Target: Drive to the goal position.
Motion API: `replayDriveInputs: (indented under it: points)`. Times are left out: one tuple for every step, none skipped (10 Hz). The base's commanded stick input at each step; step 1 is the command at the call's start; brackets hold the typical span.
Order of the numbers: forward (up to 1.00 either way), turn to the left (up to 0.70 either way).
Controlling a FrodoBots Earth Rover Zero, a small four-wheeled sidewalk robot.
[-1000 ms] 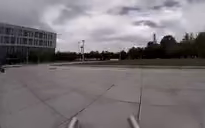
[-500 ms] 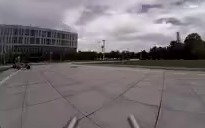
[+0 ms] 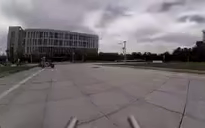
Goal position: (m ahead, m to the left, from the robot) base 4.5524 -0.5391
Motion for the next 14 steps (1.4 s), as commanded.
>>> replayDriveInputs:
  points:
    - [0.7, 0.01]
    - [0.7, 0.01]
    - [0.7, 0.01]
    - [0.7, 0.01]
    - [0.7, 0.01]
    - [0.7, 0.01]
    - [0.7, 0.01]
    - [0.7, 0.01]
    - [0.7, 0.01]
    - [0.7, 0.01]
    - [0.7, 0.01]
    - [0.7, 0.01]
    - [0.7, 0.01]
    - [0.7, 0.01]
